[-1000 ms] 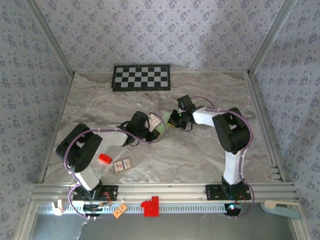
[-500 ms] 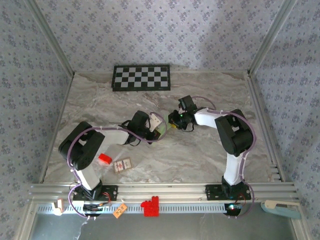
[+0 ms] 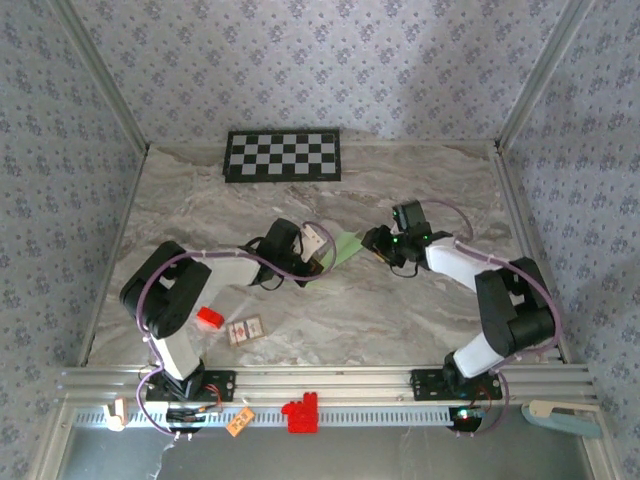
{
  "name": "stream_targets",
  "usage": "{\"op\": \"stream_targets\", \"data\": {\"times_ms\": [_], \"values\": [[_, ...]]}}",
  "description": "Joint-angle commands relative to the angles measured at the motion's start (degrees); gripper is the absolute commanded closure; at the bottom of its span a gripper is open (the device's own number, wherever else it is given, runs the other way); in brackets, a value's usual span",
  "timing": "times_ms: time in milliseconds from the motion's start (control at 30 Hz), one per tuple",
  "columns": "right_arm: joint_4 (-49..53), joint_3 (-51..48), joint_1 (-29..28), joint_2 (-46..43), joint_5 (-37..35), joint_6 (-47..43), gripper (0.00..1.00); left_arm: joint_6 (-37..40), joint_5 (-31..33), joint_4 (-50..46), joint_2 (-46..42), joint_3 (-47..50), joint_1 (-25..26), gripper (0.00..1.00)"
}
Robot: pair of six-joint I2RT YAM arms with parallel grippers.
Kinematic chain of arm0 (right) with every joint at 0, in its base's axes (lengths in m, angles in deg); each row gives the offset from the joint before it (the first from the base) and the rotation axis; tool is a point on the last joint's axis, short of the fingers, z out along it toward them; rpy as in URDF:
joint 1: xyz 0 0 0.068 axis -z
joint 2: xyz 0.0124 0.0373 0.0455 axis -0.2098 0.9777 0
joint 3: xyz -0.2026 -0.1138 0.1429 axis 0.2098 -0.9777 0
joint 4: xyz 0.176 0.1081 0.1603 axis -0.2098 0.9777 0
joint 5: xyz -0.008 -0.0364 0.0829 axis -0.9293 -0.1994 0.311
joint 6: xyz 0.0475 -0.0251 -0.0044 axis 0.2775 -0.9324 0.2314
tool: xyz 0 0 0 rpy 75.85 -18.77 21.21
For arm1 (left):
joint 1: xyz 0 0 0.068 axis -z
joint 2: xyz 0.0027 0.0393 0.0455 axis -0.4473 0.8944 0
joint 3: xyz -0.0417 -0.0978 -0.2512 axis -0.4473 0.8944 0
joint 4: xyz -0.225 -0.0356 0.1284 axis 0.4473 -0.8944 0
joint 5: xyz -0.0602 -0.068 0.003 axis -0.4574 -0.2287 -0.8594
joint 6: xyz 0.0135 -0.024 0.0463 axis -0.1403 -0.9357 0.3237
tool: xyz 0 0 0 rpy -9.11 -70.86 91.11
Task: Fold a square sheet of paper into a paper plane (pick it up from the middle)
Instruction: Fold the wing for the fifth time at the center of the table.
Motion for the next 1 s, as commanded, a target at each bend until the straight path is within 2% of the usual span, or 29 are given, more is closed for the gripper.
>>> {"op": "stream_targets", "data": {"times_ms": [0, 367, 967], "values": [[0.9, -1.2, 1.0, -2.0, -2.9, -1.9, 0.53, -0.3, -3.1, -2.2, 1.7, -2.0, -0.2, 1.0], [0.9, -1.7, 1.6, -2.4, -2.9, -1.6, 0.52, -0.1, -5.8, -6.4, 4.0, -5.2, -0.2, 1.0], [-1.4, -2.6, 1.8, -1.1, -0.3, -2.2, 0.53, -1.8, -8.7, -20.1, 8.5, -14.5, -0.1, 1.0]]}}
